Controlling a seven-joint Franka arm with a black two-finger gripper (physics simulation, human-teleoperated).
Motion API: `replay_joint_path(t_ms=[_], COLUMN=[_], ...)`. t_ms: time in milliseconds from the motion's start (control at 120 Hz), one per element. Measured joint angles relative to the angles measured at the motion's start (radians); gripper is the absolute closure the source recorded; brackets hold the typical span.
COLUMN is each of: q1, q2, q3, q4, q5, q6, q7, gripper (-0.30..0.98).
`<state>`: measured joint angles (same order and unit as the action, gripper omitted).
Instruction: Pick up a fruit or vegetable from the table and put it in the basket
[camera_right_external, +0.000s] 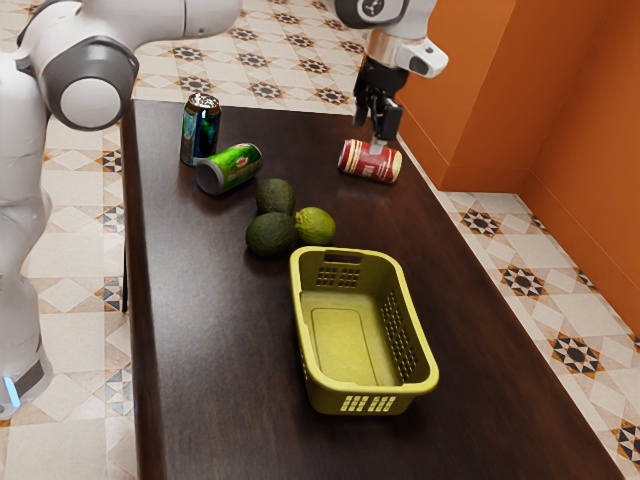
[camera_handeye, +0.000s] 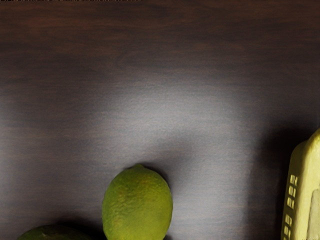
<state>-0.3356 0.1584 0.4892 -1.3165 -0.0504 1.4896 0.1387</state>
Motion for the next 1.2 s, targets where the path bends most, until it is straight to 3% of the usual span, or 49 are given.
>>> replay_joint_path(t_ms=[342,633,733,850,992,1200], q1=[0.002,-0.003,0.0,0.034,0.05,-0.013], q2=[-0.002,-0.012,-0.112,-0.128,-0.102,-0.066], q3=[-0.029,-0.044,-0.044,-0.043,-0.05,-0.065], q4=[0.033,-0.133,-0.296,-0.376,-0.419,-0.423], q5=[-0.043,-0.049,-0.023,0.01,0.025,0.03], q6=[-0.005,0.006,0.039,0.076,0.127,0.2], q7=[0.027,0.027,0.027,0.026,0.026,0.026], gripper=[0.0,0.0,0.0,0.0,0.0,0.0])
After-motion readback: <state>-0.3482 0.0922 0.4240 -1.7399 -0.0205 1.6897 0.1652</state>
